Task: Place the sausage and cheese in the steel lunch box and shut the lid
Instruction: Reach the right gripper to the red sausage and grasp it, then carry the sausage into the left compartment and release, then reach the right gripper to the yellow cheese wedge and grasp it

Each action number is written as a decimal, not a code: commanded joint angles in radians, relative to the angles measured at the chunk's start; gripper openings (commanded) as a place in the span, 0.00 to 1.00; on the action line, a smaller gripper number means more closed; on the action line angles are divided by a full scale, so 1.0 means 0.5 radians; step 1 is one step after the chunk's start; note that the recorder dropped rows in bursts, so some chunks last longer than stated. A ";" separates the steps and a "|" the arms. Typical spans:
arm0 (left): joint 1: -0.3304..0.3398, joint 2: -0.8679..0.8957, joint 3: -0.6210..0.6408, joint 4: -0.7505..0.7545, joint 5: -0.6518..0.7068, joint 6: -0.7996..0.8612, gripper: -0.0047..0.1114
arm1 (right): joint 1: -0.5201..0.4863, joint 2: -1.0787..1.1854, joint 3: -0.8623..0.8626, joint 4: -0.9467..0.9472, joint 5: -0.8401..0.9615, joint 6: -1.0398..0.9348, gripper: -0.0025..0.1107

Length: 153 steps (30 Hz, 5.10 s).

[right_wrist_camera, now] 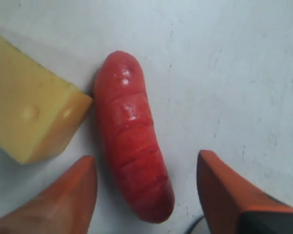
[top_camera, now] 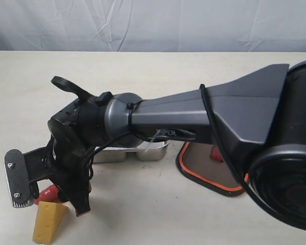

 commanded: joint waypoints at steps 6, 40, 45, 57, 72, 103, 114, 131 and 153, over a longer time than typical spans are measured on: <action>-0.005 -0.011 0.006 -0.008 -0.003 -0.001 0.04 | 0.007 0.036 -0.012 -0.001 -0.003 -0.012 0.10; -0.005 -0.011 0.006 -0.011 -0.004 -0.001 0.04 | -0.455 -0.224 -0.252 -0.265 0.504 0.893 0.14; -0.005 -0.011 0.006 -0.011 -0.004 -0.001 0.04 | -0.455 -0.224 -0.252 -0.257 0.650 0.958 0.59; -0.005 -0.011 0.006 -0.006 -0.004 -0.001 0.04 | -0.447 -0.343 -0.252 0.114 0.769 1.856 0.45; -0.005 -0.011 0.006 -0.006 -0.004 -0.001 0.04 | 0.004 -0.234 -0.220 0.419 0.529 2.695 0.46; -0.005 -0.011 0.006 -0.051 -0.025 -0.001 0.04 | 0.285 -0.063 -0.220 -0.401 0.769 4.063 0.46; -0.005 -0.011 0.006 -0.051 -0.025 -0.001 0.04 | 0.285 -0.063 -0.220 -0.528 0.859 4.004 0.46; -0.005 -0.011 0.006 -0.062 -0.025 -0.001 0.04 | 0.286 -0.063 -0.220 -0.397 0.861 3.314 0.46; -0.005 -0.011 0.006 -0.062 -0.025 -0.001 0.04 | 0.286 0.054 -0.220 -0.396 0.862 3.215 0.45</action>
